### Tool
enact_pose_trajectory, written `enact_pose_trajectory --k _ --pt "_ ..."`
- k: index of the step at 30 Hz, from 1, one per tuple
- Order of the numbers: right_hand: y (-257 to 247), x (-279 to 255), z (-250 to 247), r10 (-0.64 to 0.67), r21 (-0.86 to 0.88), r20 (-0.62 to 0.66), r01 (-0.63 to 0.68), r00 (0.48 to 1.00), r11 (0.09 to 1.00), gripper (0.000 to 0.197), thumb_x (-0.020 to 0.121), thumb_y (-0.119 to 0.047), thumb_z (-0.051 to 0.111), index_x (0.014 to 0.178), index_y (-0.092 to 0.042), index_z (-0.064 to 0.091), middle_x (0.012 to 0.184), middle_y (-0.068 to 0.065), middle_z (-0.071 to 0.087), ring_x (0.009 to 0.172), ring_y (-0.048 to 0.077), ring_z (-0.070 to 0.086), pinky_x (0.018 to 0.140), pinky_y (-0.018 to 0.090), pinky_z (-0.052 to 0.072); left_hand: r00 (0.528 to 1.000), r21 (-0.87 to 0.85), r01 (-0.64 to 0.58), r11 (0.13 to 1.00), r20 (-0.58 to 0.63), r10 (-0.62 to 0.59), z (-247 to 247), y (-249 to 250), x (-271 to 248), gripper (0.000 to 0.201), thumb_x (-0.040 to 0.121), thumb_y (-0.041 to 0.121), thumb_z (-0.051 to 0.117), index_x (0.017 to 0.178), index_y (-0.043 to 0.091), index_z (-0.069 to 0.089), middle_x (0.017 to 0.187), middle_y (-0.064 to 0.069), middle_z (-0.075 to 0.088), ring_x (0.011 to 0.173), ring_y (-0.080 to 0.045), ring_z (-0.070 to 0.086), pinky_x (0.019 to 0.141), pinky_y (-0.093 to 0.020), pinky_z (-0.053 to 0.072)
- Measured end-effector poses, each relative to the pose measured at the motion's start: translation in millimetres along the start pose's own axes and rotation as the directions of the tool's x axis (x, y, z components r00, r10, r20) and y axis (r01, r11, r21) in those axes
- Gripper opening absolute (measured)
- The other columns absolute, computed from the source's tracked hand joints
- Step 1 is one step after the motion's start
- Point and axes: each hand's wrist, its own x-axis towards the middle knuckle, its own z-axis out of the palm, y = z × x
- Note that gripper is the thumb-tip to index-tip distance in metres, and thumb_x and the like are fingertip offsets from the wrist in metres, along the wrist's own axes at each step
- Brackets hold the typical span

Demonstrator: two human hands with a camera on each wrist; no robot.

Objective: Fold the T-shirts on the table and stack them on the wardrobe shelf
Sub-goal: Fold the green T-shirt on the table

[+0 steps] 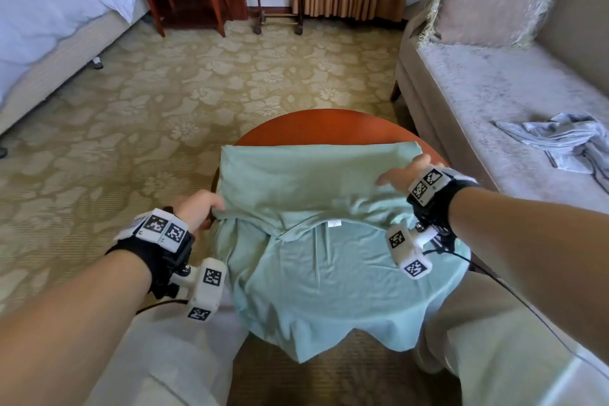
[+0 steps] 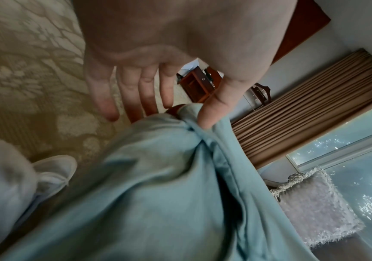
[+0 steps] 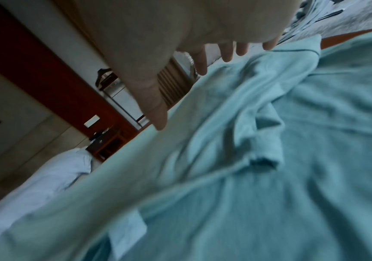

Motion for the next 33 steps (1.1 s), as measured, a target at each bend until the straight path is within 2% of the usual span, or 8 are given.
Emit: enact_pose_trajectory --k 5,10,14,18,22,27,30,33 --pt "-1.4 -36.8 35.3 -0.140 -0.147 0.149 0.162 0.979 0.976 0.133 0.044 -0.086 0.064 0.151 -0.031 0.008 0.158 0.008 0.000 0.143 0.039 0.018 0.109 0.057 0.031 0.991 0.060 0.119 0.991 0.059 -0.123 0.7 -35.7 -23.1 0.014 0.082 0.006 0.063 0.096 0.006 0.061 0.091 -0.010 0.066 0.078 -0.025 0.064 0.066 -0.033 0.053" --pt "6.3 -44.9 53.2 -0.167 -0.283 0.188 0.217 0.968 0.934 0.133 0.047 -0.096 0.050 0.152 -0.035 -0.004 0.158 0.010 -0.010 0.145 0.042 0.006 0.113 0.057 0.025 0.997 0.115 0.078 0.990 -0.018 -0.077 -11.5 -42.9 -18.6 0.023 0.075 0.014 0.079 0.083 0.000 0.063 0.076 -0.017 0.064 0.058 -0.024 0.052 0.047 -0.026 0.035" --pt "7.0 -45.0 53.6 -0.160 -0.308 0.213 0.222 0.964 0.925 0.134 0.051 -0.096 0.048 0.151 -0.033 -0.014 0.158 0.011 -0.020 0.146 0.042 -0.002 0.115 0.057 0.019 0.987 0.198 0.157 0.968 0.002 -0.160 -27.6 -48.6 -16.1 0.015 0.083 0.005 0.069 0.077 -0.001 0.056 0.061 -0.014 0.057 0.037 -0.022 0.044 0.039 -0.023 0.035" --pt "1.0 -44.3 50.0 -0.131 -0.260 0.243 0.195 0.961 0.946 0.140 0.047 -0.091 0.059 0.151 -0.034 -0.015 0.157 0.010 -0.023 0.146 0.042 -0.003 0.115 0.058 0.018 0.985 0.196 0.170 0.966 -0.005 -0.172 -26.6 -42.5 -22.9 0.005 0.087 0.004 0.061 0.089 0.000 0.061 0.086 -0.015 0.063 0.073 -0.027 0.059 0.056 -0.032 0.046" --pt "-6.3 -46.2 44.7 -0.148 -0.169 0.206 0.184 0.967 0.968 0.122 0.063 -0.079 0.063 0.153 -0.034 -0.006 0.159 0.006 -0.021 0.146 0.039 -0.015 0.117 0.060 0.005 0.981 0.261 -0.047 0.964 -0.172 0.094 -18.4 -19.9 -19.7 0.049 0.072 0.026 0.077 0.110 0.002 0.061 0.115 -0.015 0.063 0.100 -0.033 0.061 0.085 -0.043 0.052" --pt "3.7 -39.4 46.1 -0.168 -0.277 0.194 0.219 0.966 0.936 0.119 0.066 -0.088 0.047 0.153 -0.031 -0.010 0.159 0.009 -0.020 0.146 0.039 -0.015 0.116 0.061 0.008 0.897 0.543 -0.321 0.776 -0.088 0.433 19.1 -11.7 -28.1 0.082 0.076 0.044 0.076 0.144 0.030 0.032 0.155 0.003 0.016 0.143 -0.028 0.023 0.115 -0.051 0.027" --pt "20.3 -29.6 54.2 -0.185 -0.321 0.230 0.254 0.955 0.912 0.128 0.055 -0.097 0.039 0.151 -0.033 -0.017 0.158 0.006 -0.023 0.145 0.038 -0.017 0.116 0.061 0.009 0.923 0.707 -0.308 0.637 0.059 0.381 36.5 -12.3 -19.3 0.078 0.086 0.058 0.059 0.151 0.036 0.022 0.162 0.008 -0.008 0.150 -0.026 0.001 0.120 -0.051 0.012" --pt "24.7 -21.2 54.8 -0.175 -0.322 0.235 0.246 0.956 0.914 0.134 0.047 -0.101 0.036 0.149 -0.035 -0.022 0.157 0.004 -0.029 0.144 0.036 -0.022 0.116 0.061 0.006 0.957 0.738 -0.251 0.627 0.092 0.275 43.9 -10.6 -9.6 0.079 0.092 0.060 0.048 0.155 0.036 0.007 0.161 0.006 -0.021 0.149 -0.025 -0.013 0.122 -0.048 0.004"
